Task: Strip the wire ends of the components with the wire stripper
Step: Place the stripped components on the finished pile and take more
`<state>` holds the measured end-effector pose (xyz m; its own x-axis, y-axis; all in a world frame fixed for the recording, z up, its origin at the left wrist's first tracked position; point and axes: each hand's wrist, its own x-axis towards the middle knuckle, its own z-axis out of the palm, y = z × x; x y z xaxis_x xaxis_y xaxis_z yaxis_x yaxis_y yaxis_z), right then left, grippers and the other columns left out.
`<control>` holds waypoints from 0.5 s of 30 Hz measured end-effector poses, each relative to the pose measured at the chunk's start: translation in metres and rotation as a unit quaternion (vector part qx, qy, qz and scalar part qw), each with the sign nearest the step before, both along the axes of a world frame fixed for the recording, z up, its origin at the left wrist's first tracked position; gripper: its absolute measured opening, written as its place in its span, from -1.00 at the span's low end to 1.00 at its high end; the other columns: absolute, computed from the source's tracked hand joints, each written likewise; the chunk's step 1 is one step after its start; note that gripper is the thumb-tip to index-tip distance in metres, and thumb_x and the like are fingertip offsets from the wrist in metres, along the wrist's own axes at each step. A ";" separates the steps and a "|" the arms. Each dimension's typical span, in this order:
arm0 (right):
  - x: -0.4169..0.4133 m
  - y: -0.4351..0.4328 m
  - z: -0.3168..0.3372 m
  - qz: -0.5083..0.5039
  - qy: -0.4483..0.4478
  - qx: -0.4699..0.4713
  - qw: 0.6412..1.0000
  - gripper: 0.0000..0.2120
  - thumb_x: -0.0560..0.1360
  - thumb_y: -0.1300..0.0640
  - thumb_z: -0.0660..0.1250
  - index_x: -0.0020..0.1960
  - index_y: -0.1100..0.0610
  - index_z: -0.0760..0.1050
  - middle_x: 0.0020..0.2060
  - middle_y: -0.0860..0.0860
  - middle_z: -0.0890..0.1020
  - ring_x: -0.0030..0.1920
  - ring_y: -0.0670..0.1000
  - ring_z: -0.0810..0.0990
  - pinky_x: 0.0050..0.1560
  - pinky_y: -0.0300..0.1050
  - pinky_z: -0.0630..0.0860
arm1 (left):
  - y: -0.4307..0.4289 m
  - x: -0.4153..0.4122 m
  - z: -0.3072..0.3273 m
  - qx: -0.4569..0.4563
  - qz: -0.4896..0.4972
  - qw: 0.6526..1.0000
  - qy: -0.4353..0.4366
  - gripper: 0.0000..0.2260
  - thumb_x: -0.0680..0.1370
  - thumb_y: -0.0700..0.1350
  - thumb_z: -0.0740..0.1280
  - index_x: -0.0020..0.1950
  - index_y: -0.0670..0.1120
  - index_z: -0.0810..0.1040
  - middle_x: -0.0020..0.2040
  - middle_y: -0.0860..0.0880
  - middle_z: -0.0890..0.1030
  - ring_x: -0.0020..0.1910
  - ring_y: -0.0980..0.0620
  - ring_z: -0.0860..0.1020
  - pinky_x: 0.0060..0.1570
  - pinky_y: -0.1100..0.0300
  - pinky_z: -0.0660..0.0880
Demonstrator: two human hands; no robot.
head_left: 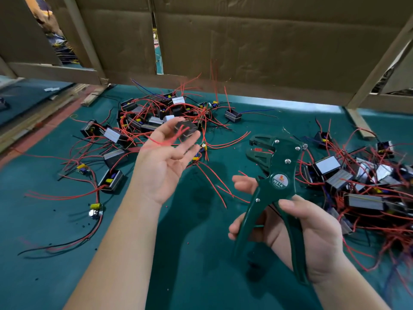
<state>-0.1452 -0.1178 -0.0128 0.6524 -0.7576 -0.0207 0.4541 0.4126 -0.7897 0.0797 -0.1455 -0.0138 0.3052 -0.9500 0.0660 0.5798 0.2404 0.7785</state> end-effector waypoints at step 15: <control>0.001 -0.001 0.001 -0.006 -0.007 0.049 0.999 -0.16 0.08 0.00 0.59 0.25 0.41 0.49 0.21 0.30 0.54 -0.22 0.35 0.61 -0.14 0.29 0.56 | -0.010 -0.014 -0.008 0.203 0.050 0.973 0.094 -0.87 0.62 -0.19 0.22 -0.11 -0.17 0.46 -0.36 -0.13 0.64 -0.34 -0.10 0.68 -0.33 -0.01 0.64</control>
<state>-0.1442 -0.1186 -0.0114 0.6437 -0.7605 -0.0857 0.4708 0.4817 -0.7391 0.0653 -0.1558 -0.0221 0.3671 -0.8514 -0.3748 0.7112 -0.0028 0.7030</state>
